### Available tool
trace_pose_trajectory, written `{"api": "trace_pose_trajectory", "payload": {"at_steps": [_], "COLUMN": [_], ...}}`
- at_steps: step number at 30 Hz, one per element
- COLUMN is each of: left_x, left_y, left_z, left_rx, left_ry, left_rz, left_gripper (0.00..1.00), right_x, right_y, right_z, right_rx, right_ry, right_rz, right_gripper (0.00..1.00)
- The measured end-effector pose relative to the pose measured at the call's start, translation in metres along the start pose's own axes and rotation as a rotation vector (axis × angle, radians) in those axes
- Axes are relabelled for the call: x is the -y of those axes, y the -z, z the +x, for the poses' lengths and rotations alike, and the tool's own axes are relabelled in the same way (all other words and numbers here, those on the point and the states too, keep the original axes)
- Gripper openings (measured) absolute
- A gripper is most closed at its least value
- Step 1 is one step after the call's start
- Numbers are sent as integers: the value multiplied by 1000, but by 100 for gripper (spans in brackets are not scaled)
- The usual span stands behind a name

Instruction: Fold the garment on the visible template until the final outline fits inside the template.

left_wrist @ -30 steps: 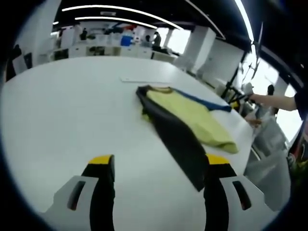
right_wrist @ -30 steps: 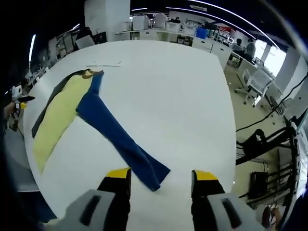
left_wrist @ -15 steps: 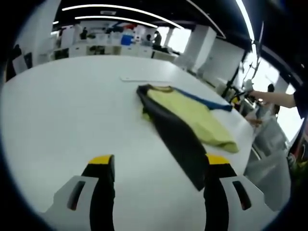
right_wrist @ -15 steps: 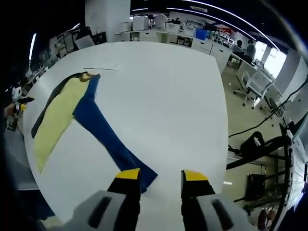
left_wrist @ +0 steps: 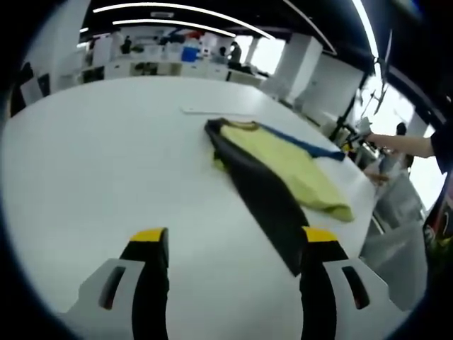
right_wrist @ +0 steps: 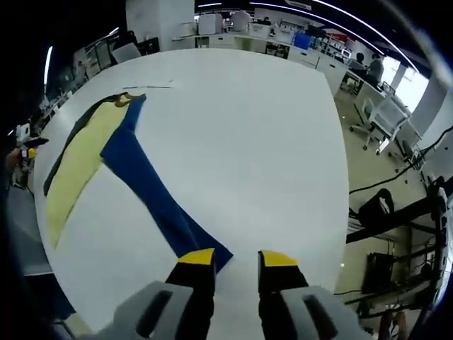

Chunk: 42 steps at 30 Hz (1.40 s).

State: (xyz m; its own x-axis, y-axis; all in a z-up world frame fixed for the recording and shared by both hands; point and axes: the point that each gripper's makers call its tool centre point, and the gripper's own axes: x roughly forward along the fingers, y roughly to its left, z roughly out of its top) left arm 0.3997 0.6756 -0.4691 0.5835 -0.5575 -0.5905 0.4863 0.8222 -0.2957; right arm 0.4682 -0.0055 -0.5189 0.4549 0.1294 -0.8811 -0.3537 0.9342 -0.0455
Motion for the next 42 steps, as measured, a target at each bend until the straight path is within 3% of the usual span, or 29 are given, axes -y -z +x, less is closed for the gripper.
{"api": "trace_pose_trajectory", "payload": {"at_steps": [8,17,29,33,42], "left_x": [-2,-4,-5,-9,-6], "left_y": [4,3,3,2,-1], "left_z": [0,-3,-2,-1,-1], "left_rx": [-6,0,0,3,14], "left_ry": [-5,-17,-20,-19,-19], "left_rz": [-6,-14,-15,-19,-16], "left_gripper": [71,71,71,71,71], "right_x": [1,-13,-14,-15,-17], "right_y": [5,13,11,11,6], "right_z": [7,16,22,23,14], "right_rx": [-31,-51,-47,-46,-20], "right_ry": [-7,-29,-38,-42,-27], "right_rz": [-15,-17,-19,-18,-8], "right_gripper": [17,13,9,0,0]}}
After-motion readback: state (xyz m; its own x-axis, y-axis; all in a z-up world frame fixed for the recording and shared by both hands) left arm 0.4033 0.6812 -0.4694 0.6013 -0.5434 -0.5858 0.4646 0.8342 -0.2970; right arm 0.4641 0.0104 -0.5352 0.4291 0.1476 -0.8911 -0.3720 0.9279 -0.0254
